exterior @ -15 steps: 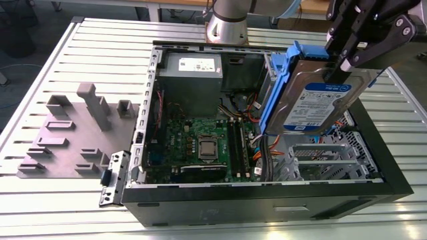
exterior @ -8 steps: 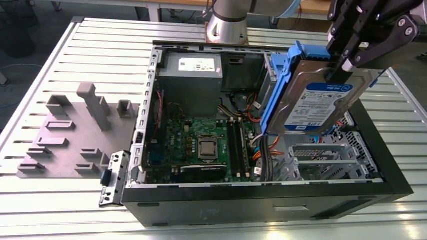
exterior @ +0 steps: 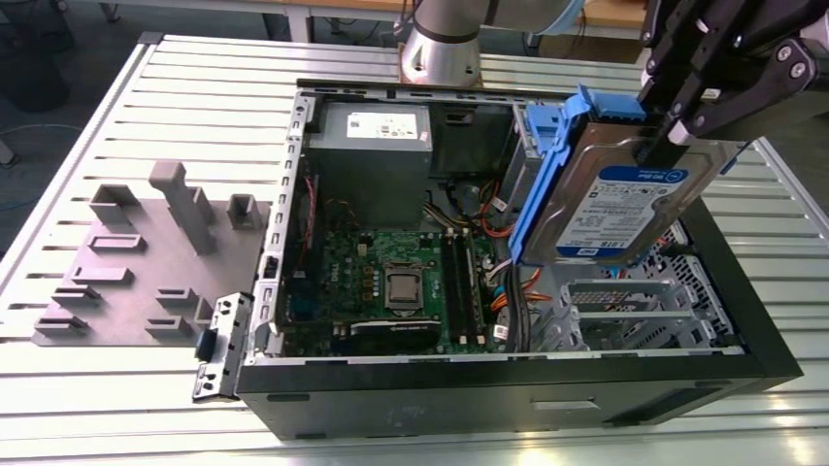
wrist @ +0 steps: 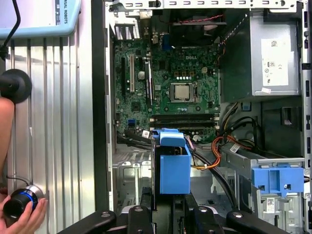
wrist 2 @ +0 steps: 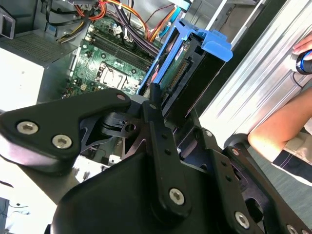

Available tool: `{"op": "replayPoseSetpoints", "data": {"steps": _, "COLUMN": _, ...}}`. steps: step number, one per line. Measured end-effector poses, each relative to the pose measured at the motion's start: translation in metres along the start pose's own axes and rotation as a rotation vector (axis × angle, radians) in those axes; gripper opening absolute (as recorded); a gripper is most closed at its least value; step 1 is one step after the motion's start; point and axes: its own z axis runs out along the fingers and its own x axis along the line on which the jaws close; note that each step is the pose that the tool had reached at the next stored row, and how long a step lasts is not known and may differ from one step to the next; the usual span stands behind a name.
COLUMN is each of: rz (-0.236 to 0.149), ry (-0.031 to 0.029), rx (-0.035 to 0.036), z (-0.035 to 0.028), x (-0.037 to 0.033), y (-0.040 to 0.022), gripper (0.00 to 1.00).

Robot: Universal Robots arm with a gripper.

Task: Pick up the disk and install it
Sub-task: 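Insert the disk into the insertion slot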

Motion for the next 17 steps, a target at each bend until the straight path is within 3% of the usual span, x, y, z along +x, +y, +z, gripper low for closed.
{"op": "replayPoseSetpoints", "data": {"steps": 17, "rz": 0.0, "ry": -0.0001, "rx": 0.0, "z": 0.0041, "x": 0.002, "y": -0.0019, "gripper": 0.35}}
